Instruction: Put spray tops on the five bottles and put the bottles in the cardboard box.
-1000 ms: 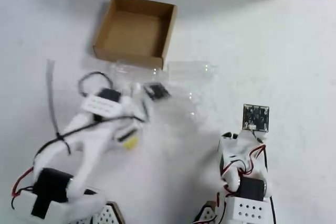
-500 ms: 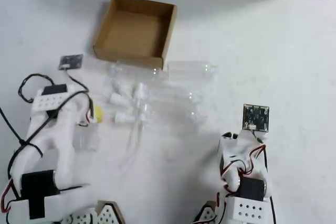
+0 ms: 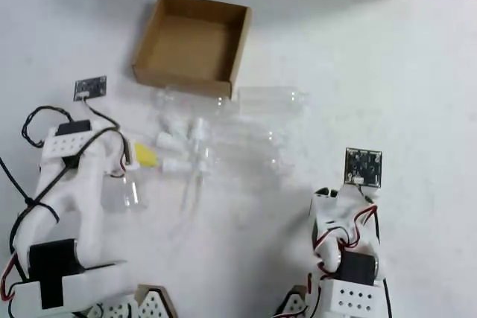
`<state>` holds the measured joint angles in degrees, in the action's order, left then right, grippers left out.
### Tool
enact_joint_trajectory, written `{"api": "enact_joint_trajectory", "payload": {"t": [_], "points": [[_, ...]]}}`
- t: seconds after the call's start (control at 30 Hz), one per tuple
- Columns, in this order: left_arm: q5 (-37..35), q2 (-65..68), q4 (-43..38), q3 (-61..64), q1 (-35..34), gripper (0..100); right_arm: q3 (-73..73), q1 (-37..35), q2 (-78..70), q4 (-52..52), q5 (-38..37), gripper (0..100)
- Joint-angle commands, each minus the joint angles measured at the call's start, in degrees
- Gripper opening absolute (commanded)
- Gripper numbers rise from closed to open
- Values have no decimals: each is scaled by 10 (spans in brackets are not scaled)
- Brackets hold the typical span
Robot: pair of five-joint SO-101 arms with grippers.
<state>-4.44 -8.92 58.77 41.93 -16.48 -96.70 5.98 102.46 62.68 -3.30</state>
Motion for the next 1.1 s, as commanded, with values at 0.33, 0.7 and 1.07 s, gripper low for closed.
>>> {"api": "enact_joint_trajectory", "payload": {"t": [0.33,0.7,1.07], "points": [[9,0,51,-78,-7,355,-1,-3,3,3,-8,17],[25,147,110,-178,-7,354,-1,-4,4,3,-8,17],[22,137,108,-173,-7,295,-1,-4,5,3,-8,17]]}}
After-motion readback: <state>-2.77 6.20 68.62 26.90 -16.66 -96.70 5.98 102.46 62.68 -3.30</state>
